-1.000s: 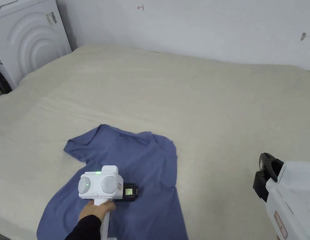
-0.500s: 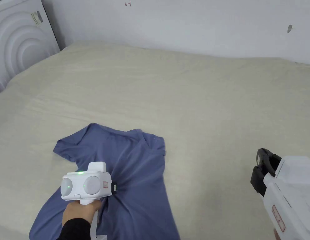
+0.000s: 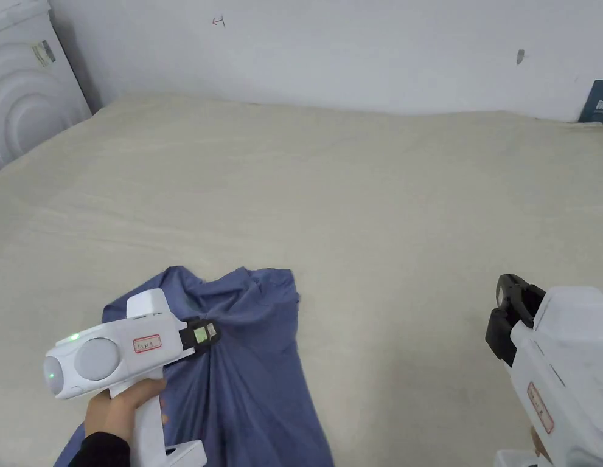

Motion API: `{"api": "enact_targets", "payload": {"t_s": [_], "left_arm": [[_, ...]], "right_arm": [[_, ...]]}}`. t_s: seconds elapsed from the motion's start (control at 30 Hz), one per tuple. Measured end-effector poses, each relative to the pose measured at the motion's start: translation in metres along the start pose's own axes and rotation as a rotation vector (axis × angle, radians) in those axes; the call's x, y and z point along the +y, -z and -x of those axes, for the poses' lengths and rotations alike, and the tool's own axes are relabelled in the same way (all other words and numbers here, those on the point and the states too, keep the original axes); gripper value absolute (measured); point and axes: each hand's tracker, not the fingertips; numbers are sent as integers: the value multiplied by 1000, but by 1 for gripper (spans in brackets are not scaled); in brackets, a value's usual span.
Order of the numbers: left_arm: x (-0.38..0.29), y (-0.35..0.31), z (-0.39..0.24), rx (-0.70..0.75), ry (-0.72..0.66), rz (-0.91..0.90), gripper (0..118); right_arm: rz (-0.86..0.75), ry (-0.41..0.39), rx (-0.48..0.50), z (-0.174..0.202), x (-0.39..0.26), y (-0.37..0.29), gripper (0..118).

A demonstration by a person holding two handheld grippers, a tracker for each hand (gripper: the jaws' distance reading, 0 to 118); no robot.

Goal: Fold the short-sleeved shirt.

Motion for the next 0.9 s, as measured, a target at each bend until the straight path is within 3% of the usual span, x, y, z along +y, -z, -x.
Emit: {"api": "enact_targets", "payload": {"t_s": [0.27,0.43,0.9], "left_arm": [[46,-12,-109,-207,147,-84,0],[65,-15,-195,-303,309,-107,0],[24,27,-348,-506,563,11,0]], "right_arm": [[-42,12,-65,-28,9,-28,0],[-79,23,-127,-53,16,-50,0],[-113,24,-288,-108,30,-101,0]]}}
